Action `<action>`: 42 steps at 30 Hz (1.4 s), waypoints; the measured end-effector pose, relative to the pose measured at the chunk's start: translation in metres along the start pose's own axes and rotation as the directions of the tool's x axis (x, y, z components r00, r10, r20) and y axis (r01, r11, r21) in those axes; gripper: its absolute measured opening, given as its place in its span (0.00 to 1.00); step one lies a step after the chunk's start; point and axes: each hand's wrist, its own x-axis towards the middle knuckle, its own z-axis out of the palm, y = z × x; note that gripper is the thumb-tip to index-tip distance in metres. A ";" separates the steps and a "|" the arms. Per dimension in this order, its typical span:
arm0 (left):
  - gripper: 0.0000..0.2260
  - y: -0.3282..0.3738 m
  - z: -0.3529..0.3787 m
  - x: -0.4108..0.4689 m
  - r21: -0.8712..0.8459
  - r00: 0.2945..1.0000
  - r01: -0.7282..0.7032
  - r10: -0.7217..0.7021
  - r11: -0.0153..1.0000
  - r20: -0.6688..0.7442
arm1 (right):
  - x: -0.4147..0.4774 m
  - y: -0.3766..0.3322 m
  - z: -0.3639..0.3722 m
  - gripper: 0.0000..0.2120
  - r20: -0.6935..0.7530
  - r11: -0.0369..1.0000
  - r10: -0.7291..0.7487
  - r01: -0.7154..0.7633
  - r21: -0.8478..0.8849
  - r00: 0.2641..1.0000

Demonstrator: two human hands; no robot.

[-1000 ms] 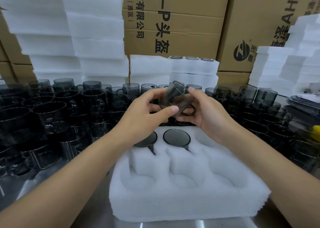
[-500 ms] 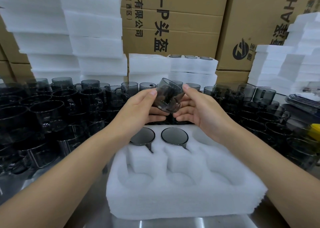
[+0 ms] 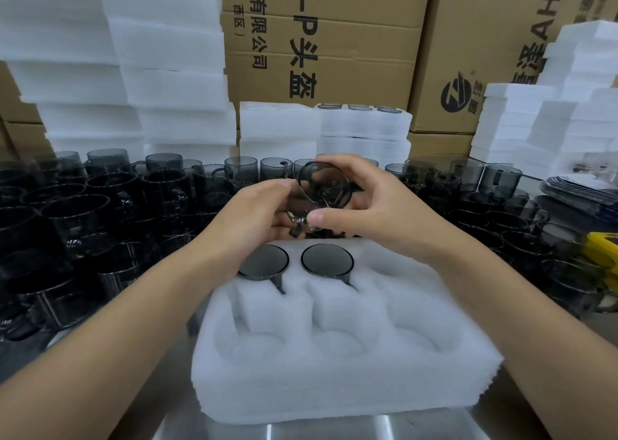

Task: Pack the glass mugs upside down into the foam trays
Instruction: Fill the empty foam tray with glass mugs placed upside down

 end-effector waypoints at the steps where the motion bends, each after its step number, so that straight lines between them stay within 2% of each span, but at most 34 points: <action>1: 0.14 0.000 0.000 -0.001 0.015 1.000 -0.005 0.005 1.000 0.029 | 0.000 -0.001 -0.002 0.28 -0.012 0.998 -0.008 0.007 -0.061 1.000; 3: 0.13 0.000 0.001 -0.003 0.025 0.998 -0.021 0.020 0.999 0.054 | 0.000 -0.004 -0.007 0.25 0.013 0.991 -0.012 0.014 -0.135 1.000; 5: 0.11 0.000 0.002 -0.004 0.034 0.998 -0.036 0.034 0.999 0.048 | -0.002 -0.009 -0.019 0.22 0.101 0.987 0.028 -0.012 -0.157 0.994; 8: 0.08 -0.001 0.003 -0.004 0.050 0.998 -0.035 0.032 0.998 0.055 | -0.008 -0.017 -0.047 0.23 0.257 0.978 0.133 -0.084 -0.193 0.957; 15: 0.09 0.001 0.003 -0.005 0.069 0.996 -0.024 0.018 0.997 0.090 | -0.018 -0.018 -0.078 0.27 0.398 0.966 0.213 -0.131 -0.222 0.892; 24: 0.09 0.000 0.002 -0.005 0.081 0.994 -0.030 0.021 0.996 0.110 | -0.017 -0.019 -0.072 0.24 0.486 0.886 0.342 -0.104 -0.452 0.804; 29: 0.08 -0.001 0.002 -0.004 0.087 0.993 -0.032 0.022 0.996 0.113 | -0.015 -0.017 -0.069 0.23 0.500 0.871 0.381 -0.119 -0.477 0.778; 35: 0.08 -0.001 0.002 -0.003 0.090 0.993 -0.034 0.023 0.995 0.118 | -0.013 -0.015 -0.067 0.25 0.540 0.833 0.460 -0.131 -0.538 0.705; 39: 0.08 -0.001 0.003 -0.003 0.094 0.993 -0.034 0.023 0.995 0.117 | -0.014 -0.016 -0.068 0.30 0.516 0.790 0.480 -0.094 -0.605 0.710; 42: 0.08 -0.001 0.003 -0.003 0.097 0.993 -0.030 0.019 0.995 0.113 | -0.015 -0.016 -0.069 0.32 0.525 0.802 0.464 -0.086 -0.591 0.714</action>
